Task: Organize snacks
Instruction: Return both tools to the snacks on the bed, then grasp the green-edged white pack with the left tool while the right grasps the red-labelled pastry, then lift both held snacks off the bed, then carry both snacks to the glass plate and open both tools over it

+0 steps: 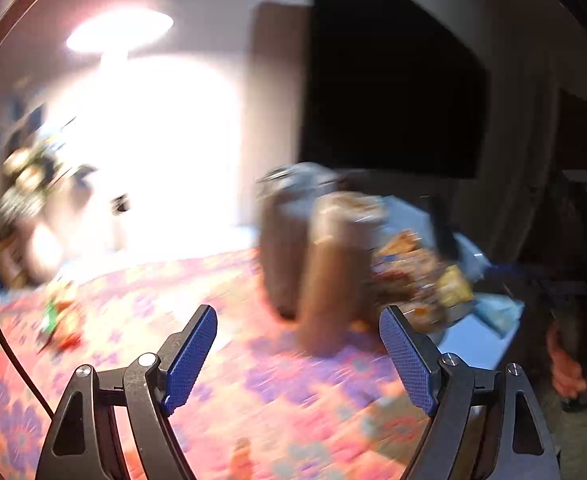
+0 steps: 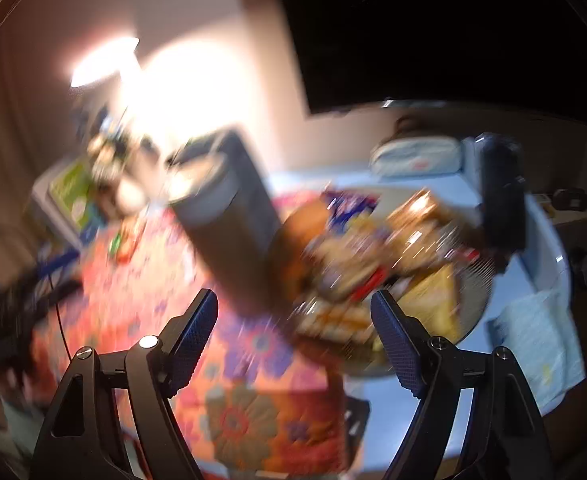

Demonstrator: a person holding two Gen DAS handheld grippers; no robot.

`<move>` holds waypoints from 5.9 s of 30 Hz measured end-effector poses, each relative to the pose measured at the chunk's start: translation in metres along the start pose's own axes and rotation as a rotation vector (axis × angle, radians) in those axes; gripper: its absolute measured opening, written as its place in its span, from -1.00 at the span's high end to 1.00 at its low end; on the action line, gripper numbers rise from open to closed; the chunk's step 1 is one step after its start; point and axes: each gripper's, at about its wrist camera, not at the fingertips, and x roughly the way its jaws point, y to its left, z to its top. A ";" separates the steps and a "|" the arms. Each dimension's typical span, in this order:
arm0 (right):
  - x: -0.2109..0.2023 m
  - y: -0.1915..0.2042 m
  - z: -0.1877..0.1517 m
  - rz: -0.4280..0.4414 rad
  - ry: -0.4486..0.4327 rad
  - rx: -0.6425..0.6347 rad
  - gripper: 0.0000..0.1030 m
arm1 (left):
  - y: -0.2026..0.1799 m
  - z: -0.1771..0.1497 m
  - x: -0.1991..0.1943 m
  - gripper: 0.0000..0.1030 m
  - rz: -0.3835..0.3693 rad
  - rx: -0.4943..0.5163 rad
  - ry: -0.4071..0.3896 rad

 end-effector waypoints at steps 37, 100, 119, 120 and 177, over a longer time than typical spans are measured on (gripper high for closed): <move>0.299 0.288 0.052 0.259 0.229 -0.299 -0.53 | 0.399 -0.053 0.123 -0.79 0.126 -0.599 0.208; 0.243 0.207 -0.005 0.024 0.097 -0.099 -0.03 | 0.381 -0.060 0.112 -0.02 0.195 -0.425 0.102; 0.239 0.149 -0.008 0.160 0.143 0.164 -0.08 | 0.268 -0.087 0.091 -0.02 0.078 -0.418 0.188; 0.239 0.146 -0.008 0.183 0.146 0.179 -0.09 | 0.262 -0.089 0.091 -0.02 0.076 -0.418 0.183; 0.144 0.136 -0.068 -0.070 0.156 0.015 -0.03 | 0.133 -0.085 0.067 -0.02 -0.055 -0.186 0.149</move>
